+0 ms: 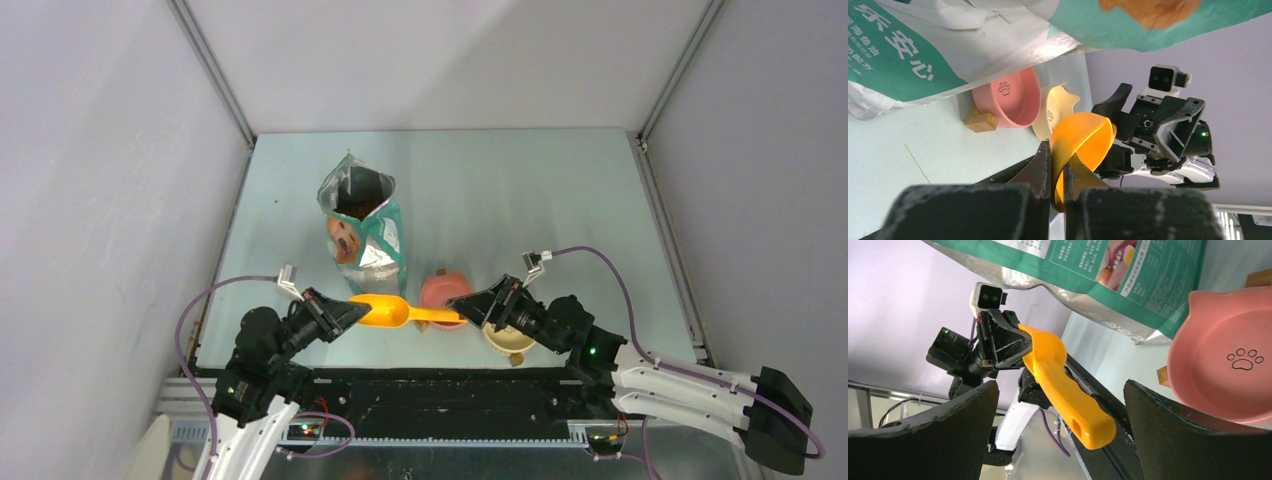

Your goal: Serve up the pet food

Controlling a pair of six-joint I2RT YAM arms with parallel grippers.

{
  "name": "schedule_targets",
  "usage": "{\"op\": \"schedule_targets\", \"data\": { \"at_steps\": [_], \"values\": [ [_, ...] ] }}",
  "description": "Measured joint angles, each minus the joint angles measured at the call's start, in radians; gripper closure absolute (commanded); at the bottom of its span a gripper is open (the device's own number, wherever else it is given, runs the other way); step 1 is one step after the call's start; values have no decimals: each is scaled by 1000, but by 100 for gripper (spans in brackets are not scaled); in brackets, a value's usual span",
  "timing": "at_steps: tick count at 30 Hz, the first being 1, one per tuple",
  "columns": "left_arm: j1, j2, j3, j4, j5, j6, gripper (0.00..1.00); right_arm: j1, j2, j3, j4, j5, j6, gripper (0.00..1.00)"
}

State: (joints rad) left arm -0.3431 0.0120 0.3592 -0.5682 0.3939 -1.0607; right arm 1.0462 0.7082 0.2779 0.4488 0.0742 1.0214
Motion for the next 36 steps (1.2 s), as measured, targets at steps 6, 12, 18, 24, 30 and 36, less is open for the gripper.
{"op": "schedule_targets", "data": {
  "at_steps": [6,12,18,24,30,36],
  "values": [
    [0,0,2,5,0,-26,100,0,16,-12,10,10,19,0],
    [0,1,4,31,-3,-58,100,0,54,-12,69,-8,18,4],
    [0,13,-10,124,1,-101,100,0,113,-11,142,-45,18,6],
    [0,27,-13,140,0,-110,100,0,178,0,216,-98,18,11],
    [0,33,-13,137,0,-109,100,0,248,36,294,-149,18,14],
    [0,42,-13,121,1,-108,100,0,259,45,334,-172,18,16]
  ]
}}
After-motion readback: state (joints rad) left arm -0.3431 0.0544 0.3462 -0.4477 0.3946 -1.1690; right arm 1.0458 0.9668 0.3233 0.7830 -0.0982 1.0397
